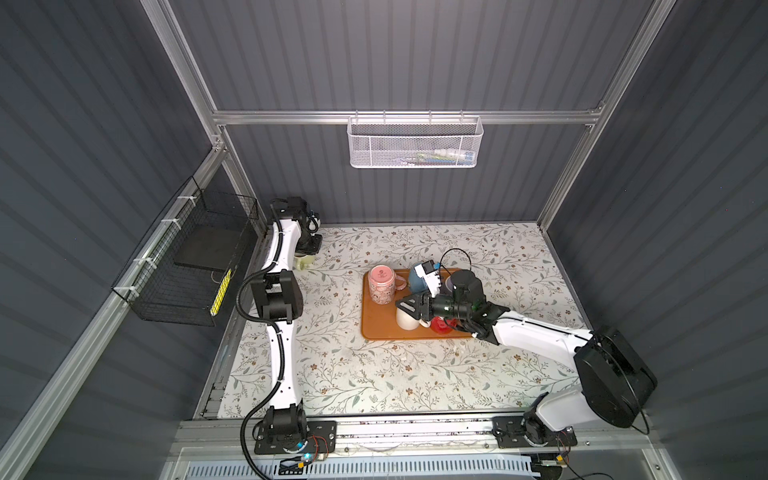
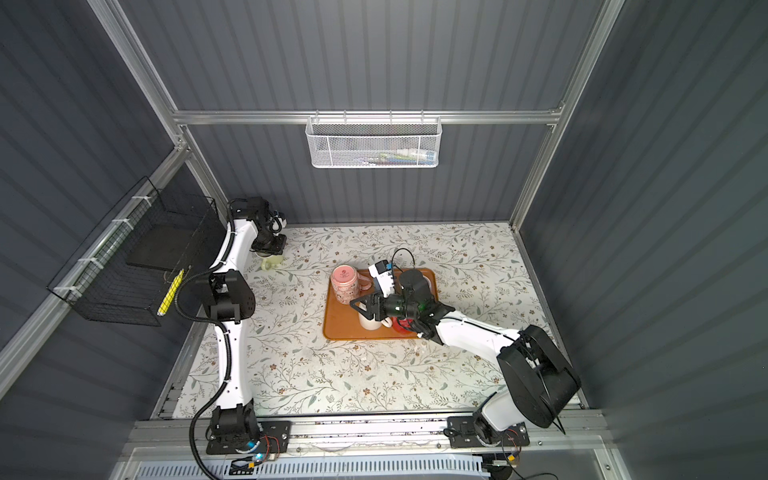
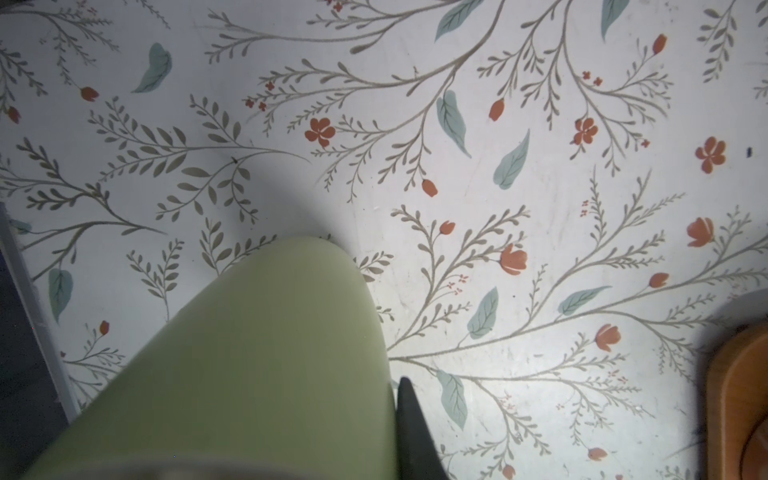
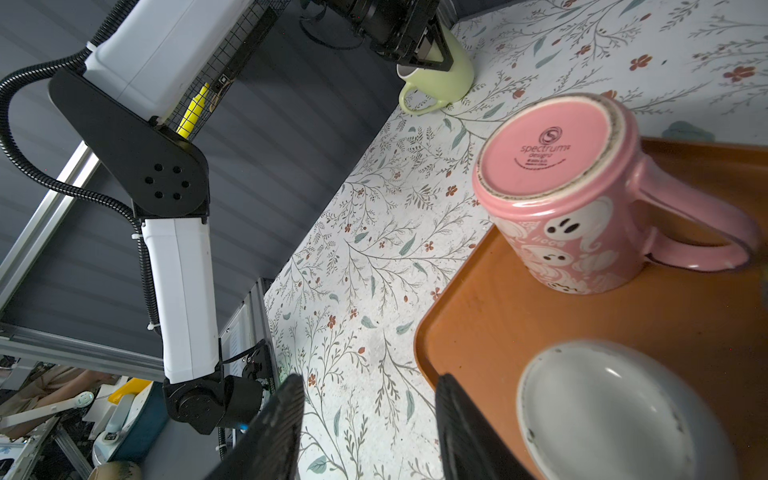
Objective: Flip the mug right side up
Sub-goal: 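Lower the light green mug upright onto the table and open the left gripper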
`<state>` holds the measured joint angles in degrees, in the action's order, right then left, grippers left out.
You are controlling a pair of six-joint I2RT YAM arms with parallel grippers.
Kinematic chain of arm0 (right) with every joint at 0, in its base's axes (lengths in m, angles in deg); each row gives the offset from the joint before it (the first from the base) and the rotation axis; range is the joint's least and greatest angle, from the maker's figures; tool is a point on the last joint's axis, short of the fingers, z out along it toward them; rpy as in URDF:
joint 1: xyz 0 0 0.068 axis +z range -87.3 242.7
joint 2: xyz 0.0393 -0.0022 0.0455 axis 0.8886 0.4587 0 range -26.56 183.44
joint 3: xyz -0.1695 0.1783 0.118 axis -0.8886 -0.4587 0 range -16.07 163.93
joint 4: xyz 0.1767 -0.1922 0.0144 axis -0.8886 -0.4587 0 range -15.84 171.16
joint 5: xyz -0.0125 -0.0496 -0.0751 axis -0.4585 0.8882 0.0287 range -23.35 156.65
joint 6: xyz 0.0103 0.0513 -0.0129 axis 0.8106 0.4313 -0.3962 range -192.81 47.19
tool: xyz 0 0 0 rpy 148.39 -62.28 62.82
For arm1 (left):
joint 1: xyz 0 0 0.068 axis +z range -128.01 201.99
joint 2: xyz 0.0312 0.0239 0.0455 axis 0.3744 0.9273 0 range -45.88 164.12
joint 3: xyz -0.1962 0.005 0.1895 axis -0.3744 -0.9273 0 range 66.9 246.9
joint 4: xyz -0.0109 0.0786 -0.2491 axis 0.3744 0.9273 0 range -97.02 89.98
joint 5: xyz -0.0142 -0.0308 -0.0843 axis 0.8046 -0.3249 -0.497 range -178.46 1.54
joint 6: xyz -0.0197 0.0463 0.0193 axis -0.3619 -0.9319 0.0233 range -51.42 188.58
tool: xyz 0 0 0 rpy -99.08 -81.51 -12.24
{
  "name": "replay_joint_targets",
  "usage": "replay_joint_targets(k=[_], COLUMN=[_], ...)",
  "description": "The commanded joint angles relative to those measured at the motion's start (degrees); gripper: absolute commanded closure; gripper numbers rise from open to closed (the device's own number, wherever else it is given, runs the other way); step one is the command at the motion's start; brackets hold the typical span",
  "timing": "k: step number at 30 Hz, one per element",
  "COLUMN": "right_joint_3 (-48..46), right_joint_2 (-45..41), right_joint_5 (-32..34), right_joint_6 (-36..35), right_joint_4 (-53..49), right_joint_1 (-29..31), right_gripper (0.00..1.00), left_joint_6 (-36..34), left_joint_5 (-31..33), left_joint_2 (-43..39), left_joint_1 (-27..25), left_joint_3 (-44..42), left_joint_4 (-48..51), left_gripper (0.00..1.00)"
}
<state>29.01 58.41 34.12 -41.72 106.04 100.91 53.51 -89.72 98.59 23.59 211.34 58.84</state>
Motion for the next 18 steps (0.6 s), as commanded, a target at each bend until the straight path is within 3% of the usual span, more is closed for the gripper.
replay_joint_targets(k=[1, 10, 18], right_joint_3=[1.33, 1.15, 1.17], right_joint_2=[0.83, 0.95, 1.21], right_joint_5=[0.29, 0.30, 0.29], right_joint_6=[0.44, 0.59, 0.64], right_joint_4=[0.95, 1.40, 1.56], right_joint_1=[0.37, 0.55, 0.63], right_gripper=[0.47, 0.47, 0.47], left_joint_6=[-1.54, -1.45, -1.45], left_joint_5=[0.03, -0.01, -0.46], left_joint_2=[-0.84, -1.55, -2.83], left_joint_1=[0.33, 0.33, 0.24], left_joint_3=[-0.82, -0.69, -0.65], left_joint_4=[-0.45, -0.82, -1.30], left_gripper=[0.95, 0.78, 0.73])
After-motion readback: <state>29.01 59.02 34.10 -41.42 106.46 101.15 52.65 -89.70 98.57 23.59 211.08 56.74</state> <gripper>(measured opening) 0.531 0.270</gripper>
